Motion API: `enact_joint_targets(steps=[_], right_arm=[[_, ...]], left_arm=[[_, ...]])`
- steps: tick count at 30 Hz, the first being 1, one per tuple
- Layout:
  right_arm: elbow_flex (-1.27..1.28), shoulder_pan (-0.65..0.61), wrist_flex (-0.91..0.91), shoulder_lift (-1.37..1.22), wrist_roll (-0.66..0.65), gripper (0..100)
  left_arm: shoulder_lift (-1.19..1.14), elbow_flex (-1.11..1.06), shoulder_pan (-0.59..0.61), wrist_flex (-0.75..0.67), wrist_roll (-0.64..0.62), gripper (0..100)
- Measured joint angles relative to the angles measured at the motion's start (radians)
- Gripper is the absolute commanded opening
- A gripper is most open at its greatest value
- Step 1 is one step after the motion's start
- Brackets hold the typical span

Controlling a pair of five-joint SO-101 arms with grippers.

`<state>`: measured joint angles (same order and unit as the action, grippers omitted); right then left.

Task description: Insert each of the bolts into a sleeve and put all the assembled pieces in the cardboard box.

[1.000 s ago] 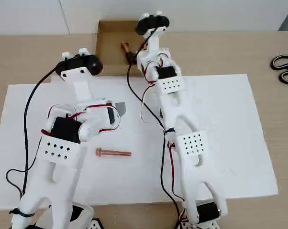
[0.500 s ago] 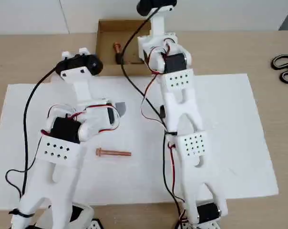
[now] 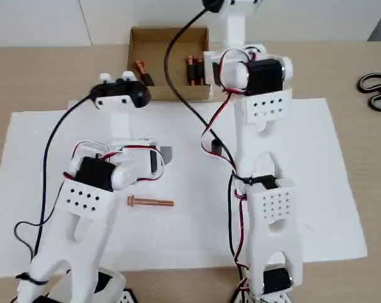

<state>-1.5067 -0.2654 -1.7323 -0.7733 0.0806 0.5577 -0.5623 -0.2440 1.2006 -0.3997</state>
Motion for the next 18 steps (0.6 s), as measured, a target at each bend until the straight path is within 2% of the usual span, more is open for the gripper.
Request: enact_joint_targets(steps=[6, 12, 18], right_arm=[[0.242, 0.006, -0.002, 0.083, 0.0, 27.8], [0.419, 0.003, -0.002, 0.433, 0.0, 27.8], [0.819, 0.003, -0.002, 0.724, -0.049, 27.8]], left_arm=[[0.0, 0.0, -0.012, 0.0, 0.0, 21], [0.0, 0.0, -0.012, 0.0, 0.0, 21], [0.0, 0.0, -0.014, 0.0, 0.0, 21]])
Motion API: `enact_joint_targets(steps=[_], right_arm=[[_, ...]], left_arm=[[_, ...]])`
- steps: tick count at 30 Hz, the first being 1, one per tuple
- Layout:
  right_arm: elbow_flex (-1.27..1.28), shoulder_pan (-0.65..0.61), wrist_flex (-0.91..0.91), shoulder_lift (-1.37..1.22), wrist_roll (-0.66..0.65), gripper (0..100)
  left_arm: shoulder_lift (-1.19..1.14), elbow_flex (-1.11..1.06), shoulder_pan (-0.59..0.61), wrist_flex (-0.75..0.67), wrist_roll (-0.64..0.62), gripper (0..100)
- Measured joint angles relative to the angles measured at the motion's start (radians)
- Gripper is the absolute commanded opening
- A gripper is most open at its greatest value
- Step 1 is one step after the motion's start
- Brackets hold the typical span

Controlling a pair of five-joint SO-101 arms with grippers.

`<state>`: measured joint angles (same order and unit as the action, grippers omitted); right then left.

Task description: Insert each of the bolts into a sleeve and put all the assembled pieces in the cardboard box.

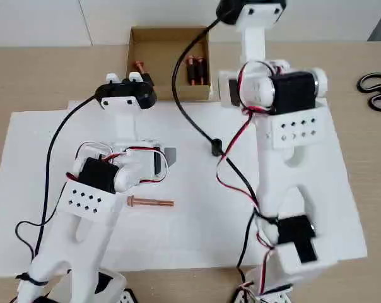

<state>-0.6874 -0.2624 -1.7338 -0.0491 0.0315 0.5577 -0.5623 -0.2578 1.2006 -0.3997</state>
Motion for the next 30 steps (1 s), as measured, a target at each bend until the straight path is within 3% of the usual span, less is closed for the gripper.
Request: enact_joint_targets(steps=[7, 15, 30], right_arm=[[0.5, 0.02, 0.035, 0.12, -0.127, 27.8], [0.746, 0.15, 0.279, 0.095, -0.149, 28.1], [1.108, 0.034, 0.752, 0.064, -0.14, 27.7]], left_arm=[[0.0, 0.0, 0.0, 0.0, 0.0, 21], [0.0, 0.0, 0.0, 0.0, 0.0, 21], [0.0, -0.103, 0.0, -0.069, 0.0, 21]])
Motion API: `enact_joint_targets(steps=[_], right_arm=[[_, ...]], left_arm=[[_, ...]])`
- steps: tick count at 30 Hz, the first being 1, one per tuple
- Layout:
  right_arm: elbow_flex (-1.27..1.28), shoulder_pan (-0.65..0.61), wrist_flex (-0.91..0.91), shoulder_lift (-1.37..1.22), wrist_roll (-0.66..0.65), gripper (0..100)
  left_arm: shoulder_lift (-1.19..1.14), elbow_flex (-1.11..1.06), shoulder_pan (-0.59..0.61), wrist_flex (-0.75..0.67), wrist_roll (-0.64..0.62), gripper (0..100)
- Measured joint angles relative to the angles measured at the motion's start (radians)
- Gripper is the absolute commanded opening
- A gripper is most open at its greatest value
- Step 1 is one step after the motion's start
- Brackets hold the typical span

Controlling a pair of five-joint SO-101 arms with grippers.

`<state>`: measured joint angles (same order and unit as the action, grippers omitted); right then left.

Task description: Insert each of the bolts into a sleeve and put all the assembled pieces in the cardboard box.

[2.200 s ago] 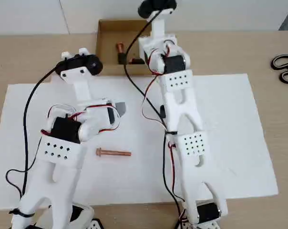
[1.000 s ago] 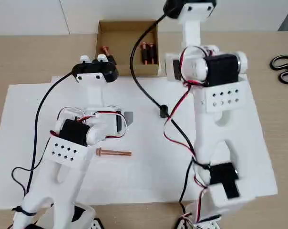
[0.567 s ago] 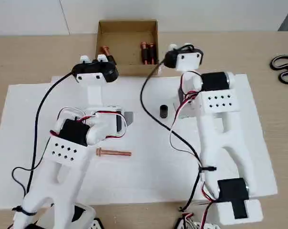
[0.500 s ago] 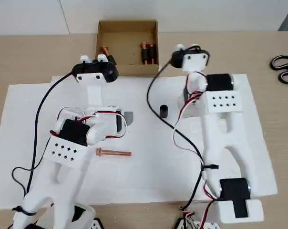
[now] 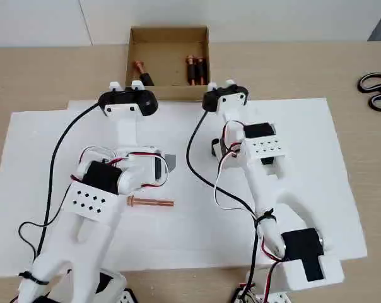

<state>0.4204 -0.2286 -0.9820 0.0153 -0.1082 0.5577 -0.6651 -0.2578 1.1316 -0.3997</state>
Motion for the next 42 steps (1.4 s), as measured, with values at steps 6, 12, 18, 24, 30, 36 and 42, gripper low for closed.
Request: enact_joint_targets(steps=[6, 12, 18, 24, 30, 36, 42], right_arm=[[0.012, -0.037, 0.098, -0.003, 0.038, 26.2], [0.012, -0.091, 0.163, -0.003, 0.052, 18.5], [0.012, -0.091, 0.163, -0.003, 0.052, 18.5], [0.012, -0.091, 0.163, -0.003, 0.052, 18.4], [0.012, -0.091, 0.163, -0.003, 0.052, 18.4], [0.012, -0.091, 0.163, -0.003, 0.052, 18.4], [0.012, -0.091, 0.163, -0.003, 0.052, 18.4]], left_arm=[[0.0, -0.015, 0.0, -0.043, -0.025, 21], [0.0, -0.015, 0.0, -0.044, -0.031, 21], [0.0, -0.104, -0.034, -0.044, -0.078, 21], [0.0, -0.118, -0.077, -0.012, -0.175, 21], [0.0, 0.025, -0.091, 0.212, -0.339, 21], [0.0, -0.035, -0.055, 0.213, -0.503, 21], [0.0, -0.193, -0.04, 0.051, -0.669, 21]])
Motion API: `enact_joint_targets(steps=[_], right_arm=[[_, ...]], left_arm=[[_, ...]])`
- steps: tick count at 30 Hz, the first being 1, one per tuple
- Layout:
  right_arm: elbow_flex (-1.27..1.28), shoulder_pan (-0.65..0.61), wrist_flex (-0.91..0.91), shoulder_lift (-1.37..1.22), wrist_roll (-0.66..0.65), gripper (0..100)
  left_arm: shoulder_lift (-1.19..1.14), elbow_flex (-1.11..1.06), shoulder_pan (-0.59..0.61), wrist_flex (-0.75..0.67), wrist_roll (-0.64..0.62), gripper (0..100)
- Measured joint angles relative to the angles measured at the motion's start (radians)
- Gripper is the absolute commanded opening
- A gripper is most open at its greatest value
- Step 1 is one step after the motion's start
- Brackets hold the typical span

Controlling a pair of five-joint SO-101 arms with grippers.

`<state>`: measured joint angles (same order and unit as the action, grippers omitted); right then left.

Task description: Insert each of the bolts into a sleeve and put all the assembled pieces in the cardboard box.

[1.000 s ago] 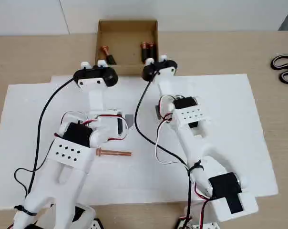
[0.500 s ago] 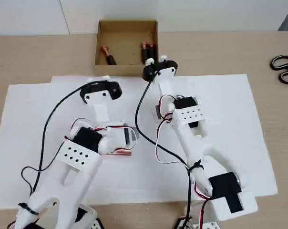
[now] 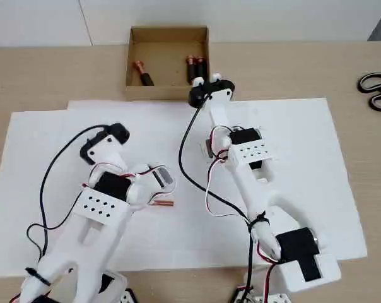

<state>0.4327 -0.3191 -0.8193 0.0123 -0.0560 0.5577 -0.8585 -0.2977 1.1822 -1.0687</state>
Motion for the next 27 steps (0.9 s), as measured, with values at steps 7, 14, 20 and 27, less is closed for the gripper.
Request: enact_joint_targets(steps=[7, 14, 20, 27], right_arm=[[0.0, 0.0, 0.0, 0.0, 0.0, 18.4], [0.0, 0.0, 0.0, 0.0, 0.0, 18.4], [0.0, 0.0, 0.0, 0.0, 0.0, 18.4], [0.0, 0.0, 0.0, 0.0, 0.0, 18.4]], left_arm=[[0.0, -0.046, 0.005, -0.012, -0.081, 21], [0.0, -0.074, 0.008, -0.018, -0.083, 21], [0.0, -0.1, 0.061, -0.018, -0.058, 21], [0.0, -0.114, 0.074, -0.02, -0.051, 21]])
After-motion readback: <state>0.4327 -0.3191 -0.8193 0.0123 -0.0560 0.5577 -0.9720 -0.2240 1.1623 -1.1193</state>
